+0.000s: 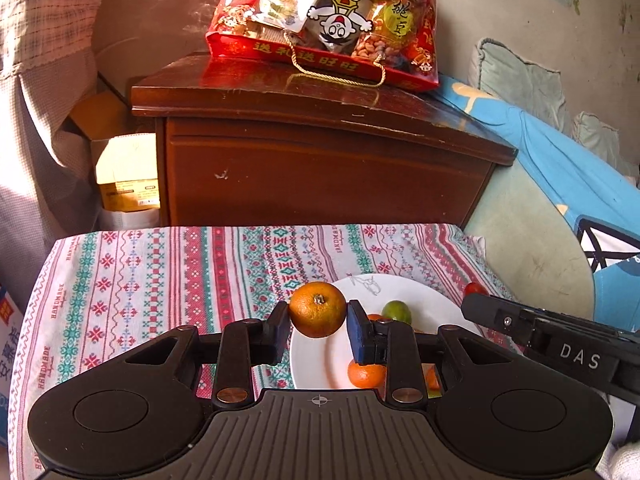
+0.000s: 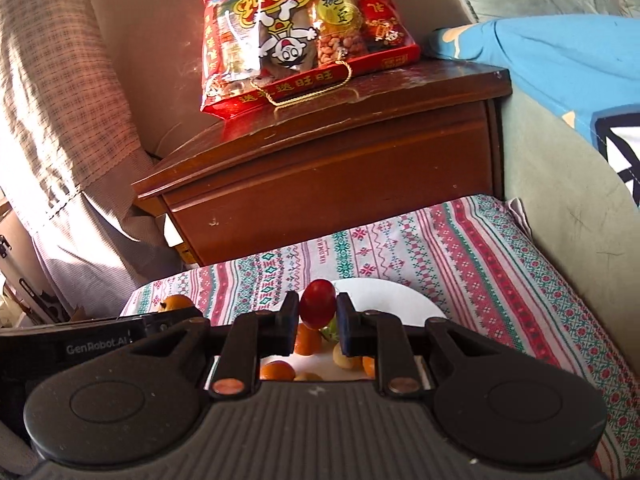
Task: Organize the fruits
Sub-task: 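Carry the cherry tomato and tangerine over the plate and open both grippers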
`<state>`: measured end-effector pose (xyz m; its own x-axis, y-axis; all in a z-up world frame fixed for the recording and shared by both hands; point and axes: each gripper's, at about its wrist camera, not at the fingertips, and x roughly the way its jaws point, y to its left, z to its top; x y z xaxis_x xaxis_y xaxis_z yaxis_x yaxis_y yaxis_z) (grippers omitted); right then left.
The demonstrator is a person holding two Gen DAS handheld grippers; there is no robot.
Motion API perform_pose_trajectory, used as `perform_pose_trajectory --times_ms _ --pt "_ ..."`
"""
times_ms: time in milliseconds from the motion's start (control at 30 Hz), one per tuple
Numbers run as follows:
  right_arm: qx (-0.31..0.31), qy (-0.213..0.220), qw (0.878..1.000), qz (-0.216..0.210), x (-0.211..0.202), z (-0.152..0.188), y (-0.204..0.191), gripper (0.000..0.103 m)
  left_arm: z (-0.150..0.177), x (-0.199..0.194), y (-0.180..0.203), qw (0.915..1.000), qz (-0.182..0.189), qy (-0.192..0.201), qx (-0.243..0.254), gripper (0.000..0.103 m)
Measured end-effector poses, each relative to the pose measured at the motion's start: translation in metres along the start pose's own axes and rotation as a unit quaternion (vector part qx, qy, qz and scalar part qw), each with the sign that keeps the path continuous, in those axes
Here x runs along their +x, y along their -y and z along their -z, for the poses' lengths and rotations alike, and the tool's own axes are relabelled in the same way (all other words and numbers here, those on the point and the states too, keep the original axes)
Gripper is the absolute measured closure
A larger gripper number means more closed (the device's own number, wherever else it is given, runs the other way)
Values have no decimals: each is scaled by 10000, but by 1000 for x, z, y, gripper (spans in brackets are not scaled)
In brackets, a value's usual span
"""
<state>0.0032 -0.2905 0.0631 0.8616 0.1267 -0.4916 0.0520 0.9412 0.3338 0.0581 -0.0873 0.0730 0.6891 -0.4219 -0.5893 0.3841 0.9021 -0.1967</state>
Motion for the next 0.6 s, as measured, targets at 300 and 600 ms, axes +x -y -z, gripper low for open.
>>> perform_pose_trajectory --times_ms 300,600 --pt "181 -285 9993 146 29 1 26 83 5 33 7 9994 4 -338 82 75" --pt "404 -449 9979 222 48 6 36 81 8 53 7 9982 -124 -571 95 75"
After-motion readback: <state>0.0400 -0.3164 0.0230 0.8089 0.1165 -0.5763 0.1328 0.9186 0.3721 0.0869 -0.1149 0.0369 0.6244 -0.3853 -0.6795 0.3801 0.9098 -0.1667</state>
